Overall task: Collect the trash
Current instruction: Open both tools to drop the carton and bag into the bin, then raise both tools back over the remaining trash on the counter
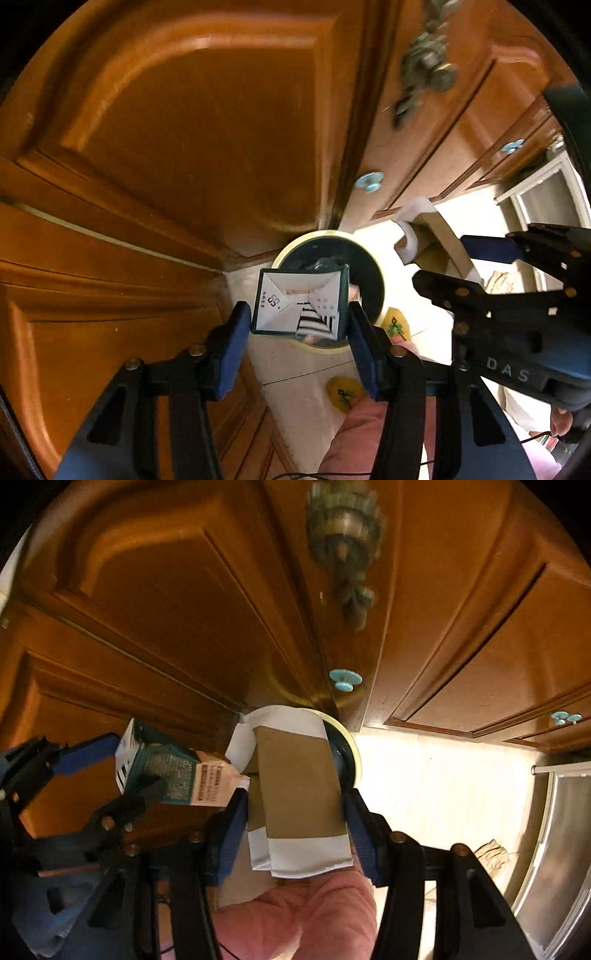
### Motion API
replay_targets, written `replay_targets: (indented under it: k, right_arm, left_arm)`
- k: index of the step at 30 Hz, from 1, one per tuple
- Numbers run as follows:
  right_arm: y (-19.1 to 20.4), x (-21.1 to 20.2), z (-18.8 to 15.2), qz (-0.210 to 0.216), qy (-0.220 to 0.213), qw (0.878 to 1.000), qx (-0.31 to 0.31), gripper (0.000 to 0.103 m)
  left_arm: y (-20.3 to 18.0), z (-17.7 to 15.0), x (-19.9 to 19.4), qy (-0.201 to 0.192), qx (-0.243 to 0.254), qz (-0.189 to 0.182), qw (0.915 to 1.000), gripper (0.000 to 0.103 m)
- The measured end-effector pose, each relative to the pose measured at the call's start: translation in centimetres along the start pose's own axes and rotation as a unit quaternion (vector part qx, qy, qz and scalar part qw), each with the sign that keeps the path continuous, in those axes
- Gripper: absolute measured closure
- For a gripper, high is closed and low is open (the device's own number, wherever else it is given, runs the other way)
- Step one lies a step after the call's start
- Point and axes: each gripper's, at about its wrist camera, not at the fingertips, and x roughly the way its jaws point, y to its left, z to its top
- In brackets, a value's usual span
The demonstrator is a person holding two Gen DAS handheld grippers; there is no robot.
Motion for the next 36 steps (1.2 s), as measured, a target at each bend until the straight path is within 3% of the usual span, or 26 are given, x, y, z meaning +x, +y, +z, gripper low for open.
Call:
replay_targets:
  k: [3, 4, 10, 19, 26, 36]
  right_arm:
    - [0.0, 1.7, 0.0, 0.007, 0.012, 1.0, -0.006, 0.049]
    - [0.0, 2.3, 0.1, 0.006, 0.019, 1.0, -0.007, 0.048]
    - [0.2, 2.9, -0.3, 0.01, 0.027, 1.0, 0.004, 0.039]
    - [0.2, -0.4, -0.5, 0.03, 0.019, 0.999, 0.018, 0.037]
    - [0.6, -6.3, -0.4, 0.037, 0.005, 0.999, 0.03, 0.037]
    - [1.8, -18.6, -0.5, 0.028, -0.043, 0.998, 0.024, 0.037]
  left_arm:
    - [0.7, 0.0, 1.4, 0.01, -0.011, -0.008, 0.9999, 0.046]
    - [1.0, 0.0, 1.8, 0.013, -0.014, -0.01, 0.9998, 0.039]
    - [1.6, -0.6, 1.9, 0.01, -0.025, -0.003, 0.9996, 0.021]
    - [1.6, -0.8, -0.2, -0.002, -0.037, -0.02, 0.9991, 0.02]
    - [1.9, -0.7, -5.8, -0.02, -0.043, -0.035, 0.9983, 0.02]
    - [2.3, -0.5, -18.4, -0.079, -0.029, -0.058, 0.9948, 0.02]
